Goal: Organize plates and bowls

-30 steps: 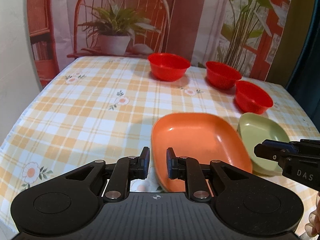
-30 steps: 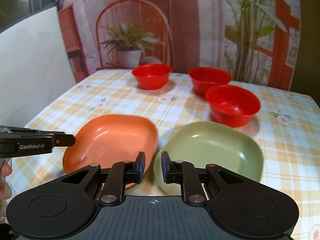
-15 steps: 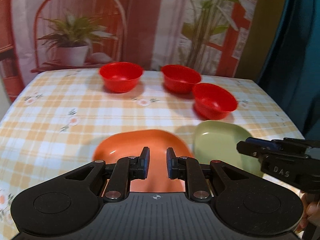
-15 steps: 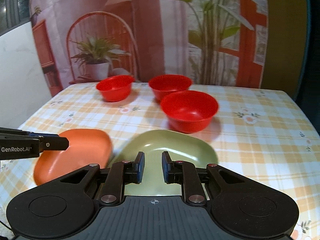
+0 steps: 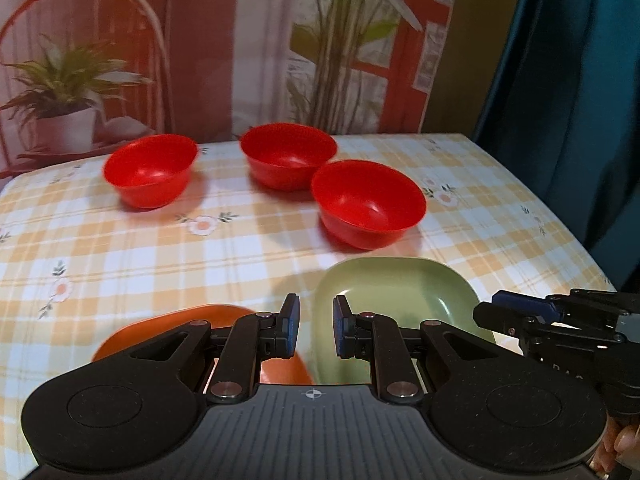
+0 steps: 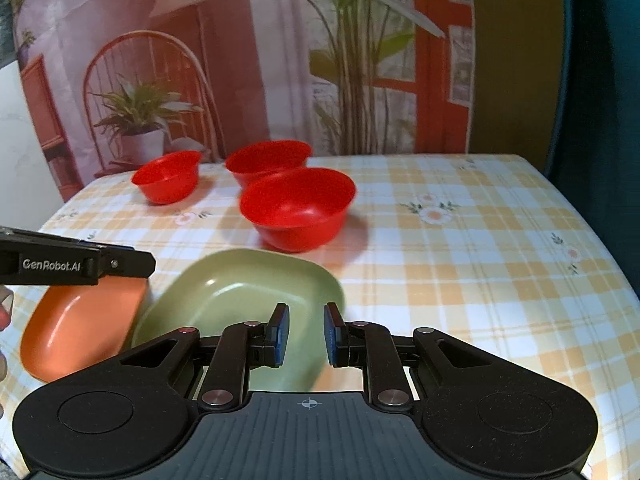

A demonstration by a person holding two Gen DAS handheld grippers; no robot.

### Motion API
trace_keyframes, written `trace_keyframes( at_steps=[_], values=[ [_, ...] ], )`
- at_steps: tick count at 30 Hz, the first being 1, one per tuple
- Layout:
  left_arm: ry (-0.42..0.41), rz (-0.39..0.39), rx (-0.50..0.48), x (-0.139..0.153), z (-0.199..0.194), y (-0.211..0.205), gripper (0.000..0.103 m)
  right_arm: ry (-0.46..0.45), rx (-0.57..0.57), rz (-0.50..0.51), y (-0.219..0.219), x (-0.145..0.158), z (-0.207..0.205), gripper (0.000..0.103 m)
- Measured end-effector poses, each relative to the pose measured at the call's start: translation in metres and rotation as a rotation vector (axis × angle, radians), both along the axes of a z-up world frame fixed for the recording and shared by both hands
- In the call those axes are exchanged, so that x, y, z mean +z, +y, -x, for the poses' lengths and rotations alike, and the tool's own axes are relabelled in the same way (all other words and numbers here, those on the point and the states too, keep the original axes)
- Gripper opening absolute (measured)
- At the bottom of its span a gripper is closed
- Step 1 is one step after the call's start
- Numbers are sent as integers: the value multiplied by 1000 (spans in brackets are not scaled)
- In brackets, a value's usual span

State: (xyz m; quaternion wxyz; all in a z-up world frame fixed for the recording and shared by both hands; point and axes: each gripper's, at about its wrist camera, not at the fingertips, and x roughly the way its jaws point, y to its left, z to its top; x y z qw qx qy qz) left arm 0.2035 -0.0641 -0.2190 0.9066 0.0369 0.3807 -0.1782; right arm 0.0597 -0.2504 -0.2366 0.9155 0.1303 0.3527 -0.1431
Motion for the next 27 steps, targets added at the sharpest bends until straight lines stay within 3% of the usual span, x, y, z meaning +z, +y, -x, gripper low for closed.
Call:
trace_keyframes(
  at_steps=[12,27],
  values=[
    [49,-77,-34,-18,-13,-17,19,33,-13,-74,-12,-19,2,20],
    [88,-83,-33,-29,-17,-20,21,51,14,-112,-9,-26,-1,19]
  ],
)
